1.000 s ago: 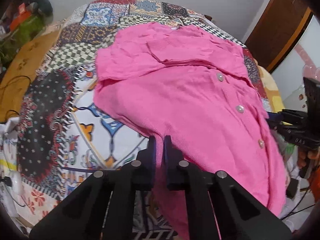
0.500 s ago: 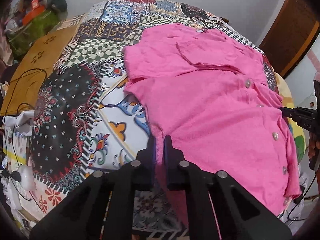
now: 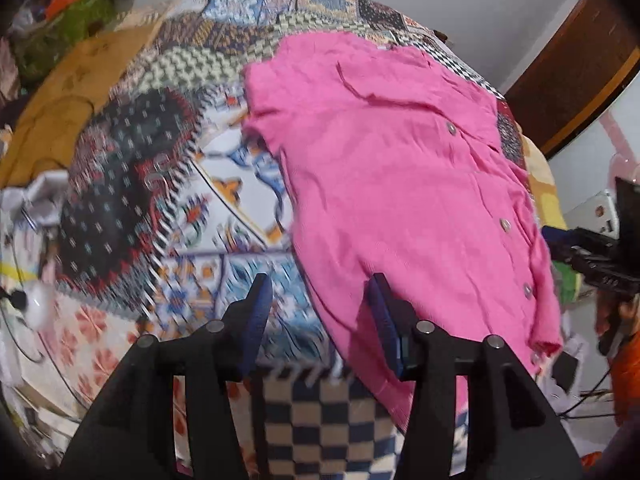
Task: Fold small clothes
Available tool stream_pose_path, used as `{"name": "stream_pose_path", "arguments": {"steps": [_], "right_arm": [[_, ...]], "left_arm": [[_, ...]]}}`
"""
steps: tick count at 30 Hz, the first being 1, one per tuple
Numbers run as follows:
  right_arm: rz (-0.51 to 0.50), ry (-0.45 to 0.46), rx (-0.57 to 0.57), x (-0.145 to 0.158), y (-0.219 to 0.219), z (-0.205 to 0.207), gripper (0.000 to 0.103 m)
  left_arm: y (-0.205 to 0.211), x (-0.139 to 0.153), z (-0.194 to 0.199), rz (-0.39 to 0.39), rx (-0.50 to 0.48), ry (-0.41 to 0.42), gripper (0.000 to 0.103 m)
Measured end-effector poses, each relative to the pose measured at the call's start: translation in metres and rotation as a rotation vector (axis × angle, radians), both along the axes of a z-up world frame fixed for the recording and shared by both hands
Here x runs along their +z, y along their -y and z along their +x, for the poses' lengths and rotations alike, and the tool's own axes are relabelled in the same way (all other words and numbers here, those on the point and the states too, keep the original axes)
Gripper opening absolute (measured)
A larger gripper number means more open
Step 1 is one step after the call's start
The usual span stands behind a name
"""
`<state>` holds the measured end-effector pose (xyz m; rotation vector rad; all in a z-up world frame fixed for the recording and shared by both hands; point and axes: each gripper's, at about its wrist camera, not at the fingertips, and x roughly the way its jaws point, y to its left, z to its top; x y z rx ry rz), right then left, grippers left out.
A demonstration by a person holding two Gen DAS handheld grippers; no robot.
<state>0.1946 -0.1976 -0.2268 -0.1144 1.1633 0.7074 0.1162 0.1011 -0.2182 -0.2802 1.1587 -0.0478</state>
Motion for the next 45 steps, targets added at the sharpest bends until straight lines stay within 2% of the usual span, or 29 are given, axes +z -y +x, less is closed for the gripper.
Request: {"name": "stream_pose_path", "arguments": {"steps": [3,6,7,8,9,10,11,12,14,19,23,26,31,34,37,40,42,44,45], "right_arm": [[-0.008,0.002,-0.003,-0.009,-0.002,-0.006,0.048],[0.007,0.011,-0.006,-0.011,-0.002,-0.006,0.048],[0.011,0.019,-0.004,-0.011,-0.002,-0.005,0.045],[0.011,0.032,0.000,-0.011,-0.002,-0.006,0.039],[0.008,0.046,0.004,-0.012,-0.003,-0.006,0.036],[0.005,0.053,0.006,-0.013,-0.004,-0.006,0.028],[0.006,0.056,0.007,-0.013,-0.004,-0.004,0.012],[0.009,0.055,0.009,-0.012,-0.004,-0.002,0.006],[0.022,0.048,0.011,-0.009,-0.003,0.003,0.005],[0.045,0.101,0.003,0.010,0.004,0.014,0.005],[0.082,0.166,-0.021,0.035,0.012,0.035,0.004],[0.091,0.209,-0.042,0.049,0.014,0.056,0.004],[0.062,0.229,-0.069,0.048,0.005,0.097,0.005],[0.030,0.218,-0.069,0.036,-0.002,0.117,0.005],[0.012,0.188,-0.071,0.025,-0.006,0.134,0.005],[0.005,0.163,-0.068,0.020,-0.005,0.135,0.010],[0.002,0.150,-0.068,0.021,0.001,0.130,0.022],[0.005,0.149,-0.072,0.024,0.008,0.122,0.040],[0.005,0.153,-0.076,0.026,0.011,0.119,0.042]], "left_arm": [[0.009,-0.002,-0.006,-0.008,-0.023,0.005,0.050],[0.020,-0.003,-0.009,0.047,-0.049,0.034,0.050],[0.021,-0.003,-0.009,0.049,-0.055,0.041,0.043],[0.023,-0.002,-0.009,0.047,-0.063,0.050,0.028],[0.024,-0.001,-0.008,0.048,-0.072,0.055,0.018],[0.025,0.001,-0.007,0.054,-0.081,0.058,0.004],[0.027,0.003,-0.005,0.059,-0.086,0.062,0.004],[0.027,0.006,-0.004,0.068,-0.085,0.070,0.004],[0.027,0.011,0.001,0.086,-0.085,0.086,0.004],[0.019,0.041,0.017,0.093,-0.067,0.170,0.004],[0.009,0.069,0.044,0.082,-0.048,0.238,0.004],[0.002,0.078,0.076,0.089,-0.029,0.263,0.004],[-0.008,0.062,0.125,0.091,-0.017,0.245,0.004],[-0.015,0.037,0.157,0.095,-0.008,0.194,0.004],[-0.021,0.014,0.170,0.091,-0.008,0.143,0.004],[-0.025,0.007,0.166,0.077,-0.035,0.119,0.011],[-0.027,0.010,0.159,0.090,-0.036,0.120,0.020],[-0.030,0.013,0.148,0.096,-0.031,0.123,0.039],[-0.033,0.014,0.140,0.100,-0.021,0.124,0.042]]}}
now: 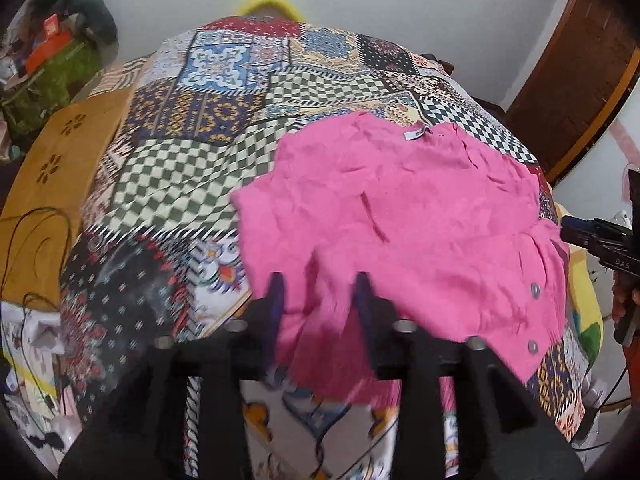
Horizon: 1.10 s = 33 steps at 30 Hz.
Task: Fold small clothes
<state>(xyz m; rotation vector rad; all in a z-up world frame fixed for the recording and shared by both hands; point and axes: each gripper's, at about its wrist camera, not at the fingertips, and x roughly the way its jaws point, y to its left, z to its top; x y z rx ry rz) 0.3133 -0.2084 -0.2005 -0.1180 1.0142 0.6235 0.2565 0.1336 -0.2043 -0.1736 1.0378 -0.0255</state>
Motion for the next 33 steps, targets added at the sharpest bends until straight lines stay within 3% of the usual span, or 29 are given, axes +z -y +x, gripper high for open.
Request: {"name": "stream_pose_path", "arguments": {"steps": [9,18,19,23,29,33], "right_arm": [[-0.006,-0.073,0.018,-0.016,0.012,-0.040,0.044],[0.028,-0.150,0.008,-0.044,0.006,-0.056,0.044],[0.034,-0.155,0.002,-0.044,0.007,-0.055,0.042],[0.049,-0.168,0.013,-0.041,0.008,-0.059,0.011],[0.055,-0.152,0.036,-0.027,0.012,-0.064,0.008],[0.085,-0.098,0.045,-0.004,0.018,-0.062,0.008]], "left_arm": [[-0.009,-0.029,-0.039,-0.062,0.040,-0.081,0.043],[0.002,-0.050,-0.035,-0.112,0.056,-0.102,0.043],[0.002,-0.051,-0.034,-0.124,0.058,-0.104,0.041],[0.004,-0.050,-0.036,-0.172,0.037,-0.095,0.010],[0.010,-0.034,-0.045,-0.109,0.032,-0.081,0.006],[0.009,-0.002,-0.055,-0.078,0.024,-0.011,0.006]]}}
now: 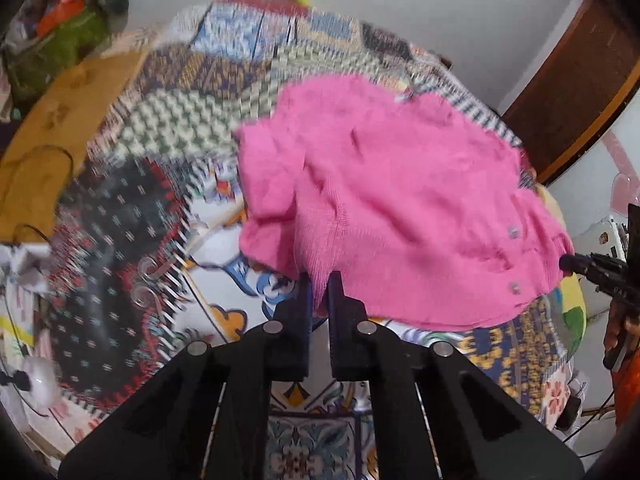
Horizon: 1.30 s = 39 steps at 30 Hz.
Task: Fold small clothes
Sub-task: 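Grasp the ribbed hem with the right tool while the left tool grasps the cardigan, then fold the cardigan hem over with the right tool and release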
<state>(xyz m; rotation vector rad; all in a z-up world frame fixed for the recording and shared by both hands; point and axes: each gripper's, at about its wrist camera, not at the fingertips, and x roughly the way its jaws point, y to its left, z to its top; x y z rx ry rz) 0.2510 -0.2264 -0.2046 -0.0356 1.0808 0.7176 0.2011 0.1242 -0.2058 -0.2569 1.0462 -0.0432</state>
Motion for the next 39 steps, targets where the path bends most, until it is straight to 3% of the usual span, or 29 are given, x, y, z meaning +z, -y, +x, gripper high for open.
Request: {"name": "stream_pose_path", "arguments": {"steps": [5,10,16,21,28,35,39], "right_arm": [[0.045,0.085,-0.003,0.037,0.001,0.014,0.008],[0.067,0.183,-0.018,0.068,-0.007,0.033,0.008],[0.062,0.241,-0.049,0.086,-0.018,0.068,0.008],[0.025,0.220,-0.066,0.074,-0.034,0.109,0.008],[-0.014,0.158,-0.078,0.040,-0.048,0.159,0.008],[-0.037,0.129,-0.094,0.012,-0.050,0.191,0.008],[-0.061,0.099,-0.090,-0.001,-0.049,0.198,0.010]], "left_arm": [[0.000,0.051,0.001,0.001,0.000,0.109,0.006],[-0.001,0.089,0.027,0.040,0.023,0.192,0.006],[-0.010,0.103,0.074,0.078,0.078,0.219,0.006],[-0.022,0.082,0.121,0.104,0.119,0.171,0.005],[-0.041,0.028,0.179,0.143,0.150,0.078,0.005],[-0.069,-0.026,0.216,0.166,0.203,-0.006,0.002],[-0.079,-0.040,0.222,0.153,0.210,-0.024,0.002]]}}
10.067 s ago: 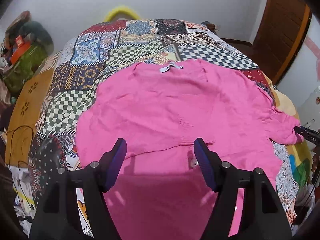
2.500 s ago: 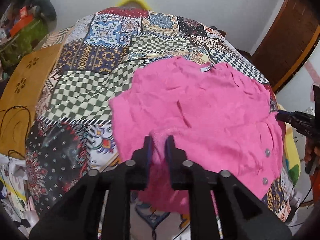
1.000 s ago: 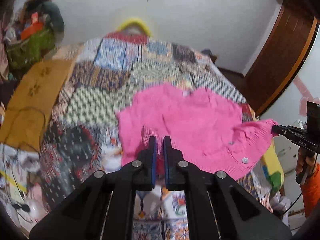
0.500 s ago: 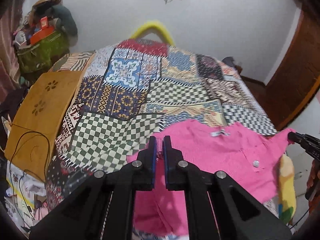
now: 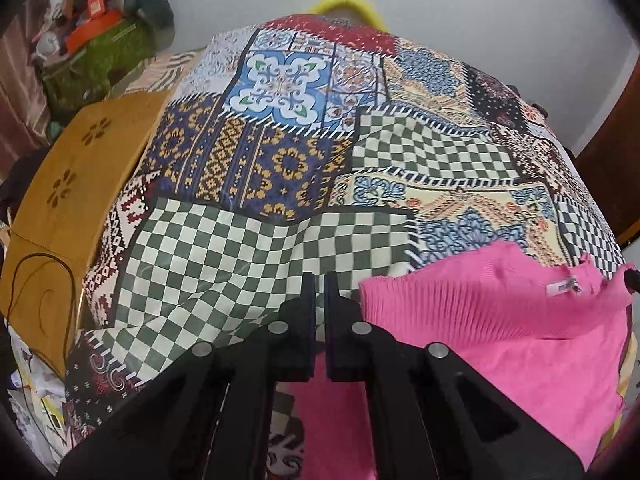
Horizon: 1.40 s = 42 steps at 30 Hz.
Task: Fold small clothes
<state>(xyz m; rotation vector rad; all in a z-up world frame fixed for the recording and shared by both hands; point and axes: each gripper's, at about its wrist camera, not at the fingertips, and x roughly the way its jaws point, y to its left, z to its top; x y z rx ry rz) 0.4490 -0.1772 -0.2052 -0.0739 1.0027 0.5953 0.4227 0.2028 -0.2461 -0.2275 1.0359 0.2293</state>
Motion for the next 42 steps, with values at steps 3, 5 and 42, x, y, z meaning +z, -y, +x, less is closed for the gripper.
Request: {"name": "stream_pose_path", "arguments": {"steps": [3,5,42], "right_arm": [[-0.030,0.008,-0.023,0.001,0.002,-0.001,0.029],[-0.038,0.039,-0.035,0.008,0.007,-0.004,0.045],[0.035,-0.071,0.104,-0.027,0.018,-0.137,0.009]], "left_arm": [[-0.001,0.001,-0.006,-0.031,-0.014,0.015,0.002],[0.004,0.004,-0.013,-0.033,-0.037,0.011,0.003],[0.075,0.042,-0.119,0.035,-0.172,0.039,0.004]]}}
